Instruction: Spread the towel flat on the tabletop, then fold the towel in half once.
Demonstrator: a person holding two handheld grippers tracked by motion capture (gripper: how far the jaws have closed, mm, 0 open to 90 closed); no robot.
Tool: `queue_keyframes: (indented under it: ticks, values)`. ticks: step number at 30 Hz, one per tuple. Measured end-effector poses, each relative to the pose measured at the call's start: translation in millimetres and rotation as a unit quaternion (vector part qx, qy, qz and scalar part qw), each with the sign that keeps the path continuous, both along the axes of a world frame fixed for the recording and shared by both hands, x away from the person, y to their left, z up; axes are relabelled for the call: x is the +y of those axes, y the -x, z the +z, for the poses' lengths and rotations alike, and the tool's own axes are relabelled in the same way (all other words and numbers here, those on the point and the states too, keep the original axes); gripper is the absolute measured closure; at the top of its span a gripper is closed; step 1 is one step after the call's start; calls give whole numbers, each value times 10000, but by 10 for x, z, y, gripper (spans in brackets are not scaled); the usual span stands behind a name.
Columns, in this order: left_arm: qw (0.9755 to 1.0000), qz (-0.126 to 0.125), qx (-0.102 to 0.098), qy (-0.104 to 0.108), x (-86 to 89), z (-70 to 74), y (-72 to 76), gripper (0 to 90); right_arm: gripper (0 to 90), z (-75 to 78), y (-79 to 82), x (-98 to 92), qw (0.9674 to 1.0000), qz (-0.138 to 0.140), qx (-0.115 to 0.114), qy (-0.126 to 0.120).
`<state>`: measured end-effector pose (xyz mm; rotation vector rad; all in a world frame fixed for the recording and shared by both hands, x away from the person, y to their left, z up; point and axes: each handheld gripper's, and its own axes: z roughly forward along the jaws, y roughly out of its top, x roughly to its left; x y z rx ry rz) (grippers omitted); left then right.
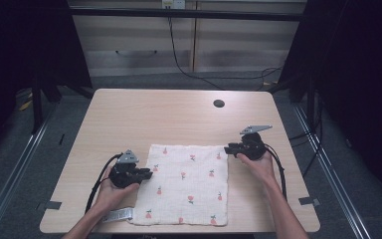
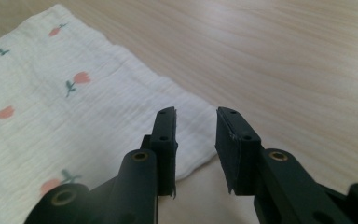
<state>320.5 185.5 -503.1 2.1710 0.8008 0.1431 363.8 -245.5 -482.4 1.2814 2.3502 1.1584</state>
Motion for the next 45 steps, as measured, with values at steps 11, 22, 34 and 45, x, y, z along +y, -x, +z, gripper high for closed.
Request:
queue_keyframes:
  ticks: [11, 22, 34, 45]
  values:
    - [9999, -92, -55, 9, 22, -8, -1, 772, 646, -204, -252, 24, 9994, -267, 214, -21]
    - [9999, -114, -19, 80, 37, -17, -11, 771, 835, -245, -280, 57, 9994, -172, 307, -34]
    - [9999, -41, 54, 119, 52, 3, -9, 679, 885, -143, -259, 12, 9989, -142, 225, -375]
    - [9996, 16, 30, 293, 129, 184, -75, 550, 886, -52, -204, 38, 9990, 40, 89, -428]
